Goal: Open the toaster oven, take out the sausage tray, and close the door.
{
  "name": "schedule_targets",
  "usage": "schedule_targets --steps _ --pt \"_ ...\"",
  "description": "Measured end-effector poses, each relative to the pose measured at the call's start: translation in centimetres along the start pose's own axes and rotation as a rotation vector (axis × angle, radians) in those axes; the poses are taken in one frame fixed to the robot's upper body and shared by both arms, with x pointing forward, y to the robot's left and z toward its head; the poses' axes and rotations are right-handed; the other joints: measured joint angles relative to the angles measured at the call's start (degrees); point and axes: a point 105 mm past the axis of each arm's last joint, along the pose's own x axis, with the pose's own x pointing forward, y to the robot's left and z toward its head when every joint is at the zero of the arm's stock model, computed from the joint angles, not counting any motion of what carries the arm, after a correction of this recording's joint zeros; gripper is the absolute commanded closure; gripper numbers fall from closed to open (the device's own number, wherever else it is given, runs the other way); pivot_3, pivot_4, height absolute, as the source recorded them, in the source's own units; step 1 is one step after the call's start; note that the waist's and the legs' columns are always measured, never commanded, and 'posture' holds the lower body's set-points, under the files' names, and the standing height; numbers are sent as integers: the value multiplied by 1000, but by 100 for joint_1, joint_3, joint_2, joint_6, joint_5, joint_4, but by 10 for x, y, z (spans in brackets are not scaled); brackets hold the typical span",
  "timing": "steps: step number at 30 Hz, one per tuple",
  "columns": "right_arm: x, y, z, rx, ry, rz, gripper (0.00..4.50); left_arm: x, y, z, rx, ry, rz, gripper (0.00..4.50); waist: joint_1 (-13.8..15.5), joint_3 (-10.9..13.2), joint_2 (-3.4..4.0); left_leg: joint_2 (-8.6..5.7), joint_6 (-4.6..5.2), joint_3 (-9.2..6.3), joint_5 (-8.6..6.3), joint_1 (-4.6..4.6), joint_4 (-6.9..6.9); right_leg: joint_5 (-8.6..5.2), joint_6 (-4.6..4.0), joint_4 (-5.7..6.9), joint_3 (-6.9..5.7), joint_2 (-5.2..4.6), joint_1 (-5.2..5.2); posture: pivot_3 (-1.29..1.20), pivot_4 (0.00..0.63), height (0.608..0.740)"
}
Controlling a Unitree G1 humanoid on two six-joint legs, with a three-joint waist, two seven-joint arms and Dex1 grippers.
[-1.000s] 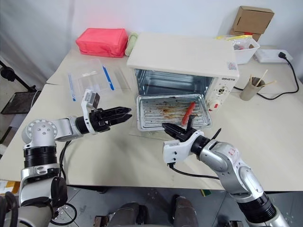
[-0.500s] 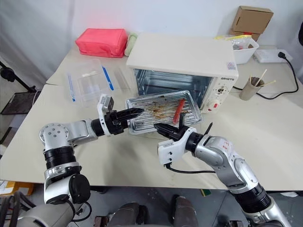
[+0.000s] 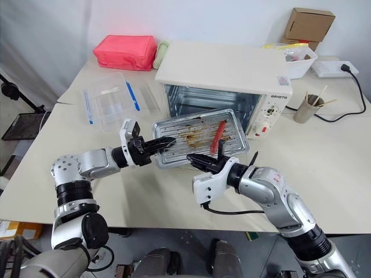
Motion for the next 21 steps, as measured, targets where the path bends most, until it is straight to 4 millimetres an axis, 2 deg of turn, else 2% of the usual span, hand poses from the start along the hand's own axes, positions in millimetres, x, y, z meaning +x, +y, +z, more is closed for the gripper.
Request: schedule_targets --steps 2,6,10,11,12,13,14,15,19,20,21 --pt "-3 -2 5 51 -39 -18 3392 -2 3 1 -19 -5 14 4500 -9 0 0 0 0 1 0 0 0 0 0 0 0 1 0 0 150 740" --pt "-17 1 11 109 -105 6 2050 -17 2 7 -16 -37 31 4500 -11 0 0 0 -1 3 0 9 -4 0 0 3 9 0 1 0 150 740" --pt "-40 2 11 152 -144 24 2050 -51 14 2 -44 -88 76 4500 -16 1 -2 0 -5 9 -3 27 -13 -1 -1 14 24 1 4 0 150 740" --pt "-41 2 10 157 -144 26 2050 -53 15 1 -45 -93 80 4500 -15 1 -3 2 -5 10 -3 29 -12 -1 -3 15 26 2 4 0 150 740" --pt "-47 3 11 166 -162 32 2354 -61 16 -1 -39 -107 90 4500 -14 2 -3 3 -5 11 -3 29 -11 -2 -4 14 29 1 5 0 150 740" --pt "-51 5 11 170 -168 41 2430 -67 17 -3 -39 -118 94 4500 -14 2 -3 3 -6 13 -3 38 -13 -3 -5 19 33 0 9 0 150 740" --pt "-61 8 5 208 -162 44 2632 -82 18 -6 -33 -146 111 4500 -16 0 -5 6 -11 12 -6 48 -15 -4 -6 17 35 1 17 0 150 740" --pt "-72 12 -8 266 -116 37 3050 -99 21 -10 -40 -182 133 4500 -25 0 -6 8 -15 12 -9 63 -19 -5 -9 16 43 0 32 0 150 740" --pt "-103 23 -52 450 31 -20 4219 -138 23 -20 -63 -315 155 4500 -26 2 -7 18 -22 2 -13 83 -14 -8 -15 -11 49 -32 67 0 150 740" --pt "-112 24 -63 493 68 -41 4430 -147 23 -21 -69 -357 158 4500 -16 2 -7 16 -22 -1 -13 85 -14 -10 -18 -12 44 -40 71 0 150 740" --pt "-116 25 -68 519 82 -50 4430 -151 23 -21 -67 -384 158 4500 5 2 -7 13 -22 -4 -13 85 -13 -11 -20 -12 40 -46 70 0 150 740"
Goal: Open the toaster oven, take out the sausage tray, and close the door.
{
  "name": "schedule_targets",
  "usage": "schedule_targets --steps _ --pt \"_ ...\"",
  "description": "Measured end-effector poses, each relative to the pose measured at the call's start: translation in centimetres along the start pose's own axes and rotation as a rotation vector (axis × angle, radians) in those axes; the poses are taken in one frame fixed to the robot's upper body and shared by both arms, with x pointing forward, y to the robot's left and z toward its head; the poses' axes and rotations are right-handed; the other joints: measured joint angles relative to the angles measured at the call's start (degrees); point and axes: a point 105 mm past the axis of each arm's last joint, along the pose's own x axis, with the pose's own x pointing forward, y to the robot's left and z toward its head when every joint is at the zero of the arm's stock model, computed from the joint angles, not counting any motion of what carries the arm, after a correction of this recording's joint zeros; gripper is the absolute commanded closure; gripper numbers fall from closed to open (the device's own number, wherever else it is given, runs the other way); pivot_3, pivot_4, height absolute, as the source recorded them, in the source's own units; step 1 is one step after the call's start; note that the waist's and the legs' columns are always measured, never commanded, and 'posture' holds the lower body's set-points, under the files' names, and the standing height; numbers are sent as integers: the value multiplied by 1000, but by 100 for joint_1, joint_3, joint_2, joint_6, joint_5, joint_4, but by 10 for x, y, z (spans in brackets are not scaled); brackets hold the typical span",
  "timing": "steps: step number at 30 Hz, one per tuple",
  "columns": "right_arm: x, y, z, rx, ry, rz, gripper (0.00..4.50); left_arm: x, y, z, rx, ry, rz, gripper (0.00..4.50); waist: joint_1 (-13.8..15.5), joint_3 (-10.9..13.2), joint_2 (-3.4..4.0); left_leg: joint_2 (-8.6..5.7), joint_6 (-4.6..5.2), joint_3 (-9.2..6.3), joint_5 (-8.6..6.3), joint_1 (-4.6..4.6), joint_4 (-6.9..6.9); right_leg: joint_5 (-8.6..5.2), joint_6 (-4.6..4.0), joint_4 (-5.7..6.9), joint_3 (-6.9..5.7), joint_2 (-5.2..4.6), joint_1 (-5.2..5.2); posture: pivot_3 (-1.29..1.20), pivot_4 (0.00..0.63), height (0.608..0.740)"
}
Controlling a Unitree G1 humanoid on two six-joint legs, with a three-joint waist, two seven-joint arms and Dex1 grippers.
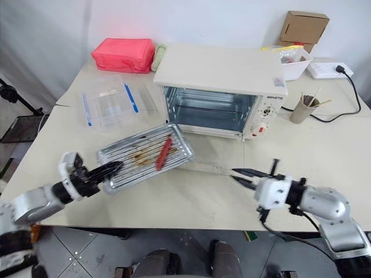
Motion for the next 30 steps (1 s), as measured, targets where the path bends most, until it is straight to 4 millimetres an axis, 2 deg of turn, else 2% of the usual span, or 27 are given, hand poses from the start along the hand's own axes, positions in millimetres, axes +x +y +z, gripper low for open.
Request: schedule_targets --steps 6,10,13,17,23,25,30 --pt "-15 1 -36 220 57 -35 4430 -24 1 0 6 -138 -30 4500 -24 -1 2 -10 -2 -2 -3 1 -5 -3 -5 -2 -4 -22 -2 0 150 740" --pt "-10 15 -57 367 91 52 4430 -35 7 -6 -15 -240 -47 4500 -35 -1 4 -9 -1 -2 -3 1 -7 -5 -9 -3 -6 -23 -7 0 150 740" --pt "3 20 -60 443 66 103 4430 -40 7 -6 -20 -318 -59 4500 -32 -2 6 -8 -2 -2 -3 1 -4 -6 -11 -8 -7 -25 -7 0 150 740" --pt "23 16 -51 497 -24 112 4430 -40 10 -11 -34 -381 -59 4500 -28 -2 8 -8 -22 -2 -16 -2 -6 -6 -11 -10 -7 -25 -8 0 150 740" --pt "33 7 -30 554 -139 78 4430 -45 10 -9 -32 -441 -49 4500 -12 -2 8 -10 -23 -3 -25 -6 -6 -6 -10 -20 -8 -27 -8 0 150 740" --pt "32 -7 -19 553 -209 5 4430 -46 10 -9 -29 -446 -47 4500 -15 -1 9 -10 -25 -3 -26 -6 -6 -6 -10 -20 -8 -26 -9 0 150 740" --pt "20 -55 18 509 -384 -185 4430 -47 8 -10 -18 -428 -48 4500 -11 0 10 -9 -28 -4 -29 -6 -9 -5 -10 -21 -9 -26 -11 0 150 740"
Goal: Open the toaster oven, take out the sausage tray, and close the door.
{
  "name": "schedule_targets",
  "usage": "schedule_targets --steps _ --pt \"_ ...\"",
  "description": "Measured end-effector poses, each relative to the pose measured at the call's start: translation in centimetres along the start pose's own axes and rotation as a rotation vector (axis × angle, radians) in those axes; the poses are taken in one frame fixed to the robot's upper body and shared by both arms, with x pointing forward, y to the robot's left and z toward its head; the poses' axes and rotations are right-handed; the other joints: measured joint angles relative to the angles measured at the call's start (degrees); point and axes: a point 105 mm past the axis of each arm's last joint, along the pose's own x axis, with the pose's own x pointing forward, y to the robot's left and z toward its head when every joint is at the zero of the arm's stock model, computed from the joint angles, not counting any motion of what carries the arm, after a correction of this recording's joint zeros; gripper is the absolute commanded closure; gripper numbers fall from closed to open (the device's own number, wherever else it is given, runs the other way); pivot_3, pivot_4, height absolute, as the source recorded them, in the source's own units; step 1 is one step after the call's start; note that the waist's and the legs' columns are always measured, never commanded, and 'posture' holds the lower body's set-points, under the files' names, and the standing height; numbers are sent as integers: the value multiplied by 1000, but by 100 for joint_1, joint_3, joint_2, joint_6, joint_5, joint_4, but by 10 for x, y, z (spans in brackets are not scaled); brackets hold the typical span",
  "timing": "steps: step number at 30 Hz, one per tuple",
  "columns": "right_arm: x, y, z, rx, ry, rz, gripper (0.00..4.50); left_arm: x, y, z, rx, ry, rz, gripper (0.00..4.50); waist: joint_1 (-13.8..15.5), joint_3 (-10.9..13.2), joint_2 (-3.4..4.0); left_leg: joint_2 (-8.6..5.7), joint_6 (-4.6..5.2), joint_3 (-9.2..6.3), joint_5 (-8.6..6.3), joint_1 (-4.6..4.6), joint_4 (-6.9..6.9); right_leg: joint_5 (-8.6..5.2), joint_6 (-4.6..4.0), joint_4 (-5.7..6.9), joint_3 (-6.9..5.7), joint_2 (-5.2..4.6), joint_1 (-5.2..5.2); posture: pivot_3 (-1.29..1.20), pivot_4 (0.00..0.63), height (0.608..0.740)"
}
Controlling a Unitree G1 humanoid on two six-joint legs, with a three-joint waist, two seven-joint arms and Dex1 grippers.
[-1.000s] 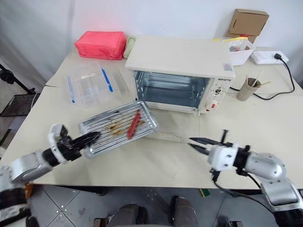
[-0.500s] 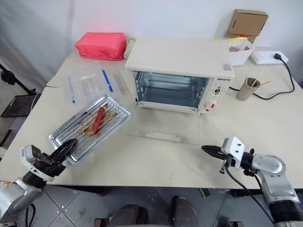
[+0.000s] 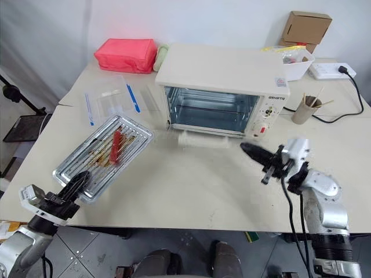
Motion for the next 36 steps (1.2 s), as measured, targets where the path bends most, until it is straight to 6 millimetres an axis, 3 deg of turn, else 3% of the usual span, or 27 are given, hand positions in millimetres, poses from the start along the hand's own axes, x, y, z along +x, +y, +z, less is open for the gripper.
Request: schedule_targets --steps 4,7,10,14,19,27,35,36 --pt "5 -9 24 28 -63 -40 4430 2 -1 -3 4 44 -6 4500 9 0 0 0 3 0 -2 -5 -1 0 0 -1 0 -1 -4 0 150 740" --pt "0 -3 34 50 -36 26 3881 7 -1 -10 7 122 1 4500 41 2 4 -2 13 0 -5 -9 -2 0 0 -5 0 -1 -7 0 150 740" --pt "-17 14 31 43 47 104 2940 18 1 -24 8 260 17 4500 106 2 3 -2 21 -2 -10 -9 -3 0 0 -9 0 0 -5 0 150 740" --pt "-45 42 7 89 179 187 1675 33 4 -47 10 465 47 4500 142 4 14 -14 32 5 -17 -8 -2 5 8 -17 10 -6 1 0 150 740" --pt "-67 58 0 90 250 192 22 56 3 -73 22 660 55 4500 163 3 24 -20 28 6 -20 -4 -2 11 20 -23 12 -9 7 0 150 740" --pt "-87 75 0 82 306 88 22 116 1 -119 138 930 22 4500 236 -5 37 -36 36 18 -12 -3 0 23 42 -14 8 34 19 0 150 740" --pt "-88 82 7 59 305 30 22 149 4 -143 224 1061 32 4500 440 -17 57 -48 38 15 -10 2 8 33 59 -39 19 3 30 0 150 740" --pt "-87 83 8 56 306 26 4 152 4 -144 230 1069 34 4190 451 -21 63 -49 38 14 -10 3 8 34 61 -39 20 -11 31 0 150 740"
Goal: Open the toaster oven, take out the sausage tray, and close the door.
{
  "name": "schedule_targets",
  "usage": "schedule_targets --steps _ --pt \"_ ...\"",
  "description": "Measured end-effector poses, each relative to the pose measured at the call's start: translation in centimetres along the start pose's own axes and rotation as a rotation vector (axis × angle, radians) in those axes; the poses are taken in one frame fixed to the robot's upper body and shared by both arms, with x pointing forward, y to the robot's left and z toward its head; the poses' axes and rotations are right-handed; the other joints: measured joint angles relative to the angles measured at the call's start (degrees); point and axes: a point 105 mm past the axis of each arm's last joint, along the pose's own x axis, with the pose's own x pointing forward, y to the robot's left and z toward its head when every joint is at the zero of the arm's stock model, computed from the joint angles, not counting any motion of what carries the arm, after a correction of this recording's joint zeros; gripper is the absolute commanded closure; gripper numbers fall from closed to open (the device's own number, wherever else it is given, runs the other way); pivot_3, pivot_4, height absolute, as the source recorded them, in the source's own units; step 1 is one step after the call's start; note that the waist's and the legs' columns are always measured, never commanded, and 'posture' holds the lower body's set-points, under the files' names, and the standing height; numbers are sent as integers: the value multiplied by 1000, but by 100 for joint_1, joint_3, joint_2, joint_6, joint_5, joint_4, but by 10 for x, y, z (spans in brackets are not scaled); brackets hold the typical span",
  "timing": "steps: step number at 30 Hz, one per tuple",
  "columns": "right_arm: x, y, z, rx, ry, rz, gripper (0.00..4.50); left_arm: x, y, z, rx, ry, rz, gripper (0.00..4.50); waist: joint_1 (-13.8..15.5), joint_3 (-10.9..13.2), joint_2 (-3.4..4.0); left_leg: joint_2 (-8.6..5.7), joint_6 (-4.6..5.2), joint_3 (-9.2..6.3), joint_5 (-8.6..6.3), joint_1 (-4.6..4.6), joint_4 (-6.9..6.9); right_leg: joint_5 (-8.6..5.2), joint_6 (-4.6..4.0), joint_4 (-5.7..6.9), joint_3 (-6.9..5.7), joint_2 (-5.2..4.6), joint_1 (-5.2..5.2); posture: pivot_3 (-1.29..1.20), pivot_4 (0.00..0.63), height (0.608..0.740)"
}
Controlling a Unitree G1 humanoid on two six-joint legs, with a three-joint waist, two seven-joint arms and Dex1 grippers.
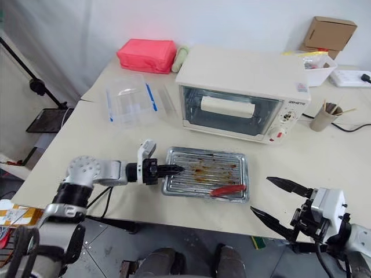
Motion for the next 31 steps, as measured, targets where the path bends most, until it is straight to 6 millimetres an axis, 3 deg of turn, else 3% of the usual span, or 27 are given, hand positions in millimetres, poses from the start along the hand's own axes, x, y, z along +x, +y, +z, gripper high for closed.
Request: schedule_targets --steps 8,13,15,23,26,31 --pt "-2 2 -1 11 8 -37 0 1 7 0 23 27 28 1821 -4 0 0 1 1 -4 -2 -7 -3 1 2 -2 0 -13 -9 0 150 740" --pt "-1 1 0 3 5 -37 0 -23 1 -5 134 22 28 430 -149 4 -7 18 -6 -5 -5 -3 -11 -4 -7 -1 -4 -3 -13 0 150 740" --pt "0 0 1 -3 1 -32 0 -36 3 -6 244 -20 48 430 -212 4 -6 22 -11 -2 -4 0 -14 -7 -13 0 -2 0 -14 0 150 740" --pt "1 -10 -3 -5 8 8 0 -125 23 -17 851 -95 264 430 -365 15 6 31 -39 5 11 8 -81 -24 -44 -7 2 0 -45 0 150 740" --pt "3 -15 -1 -16 15 46 0 -140 22 -19 1050 -92 294 430 -302 19 -1 29 -29 4 14 -26 -82 -24 -44 -5 -1 -5 -79 0 150 740" --pt "8 -21 1 -30 23 126 0 -161 1 -12 1350 -130 316 430 -296 20 -2 27 16 6 23 -38 -82 -23 -43 -4 -13 -8 -90 0 150 740"
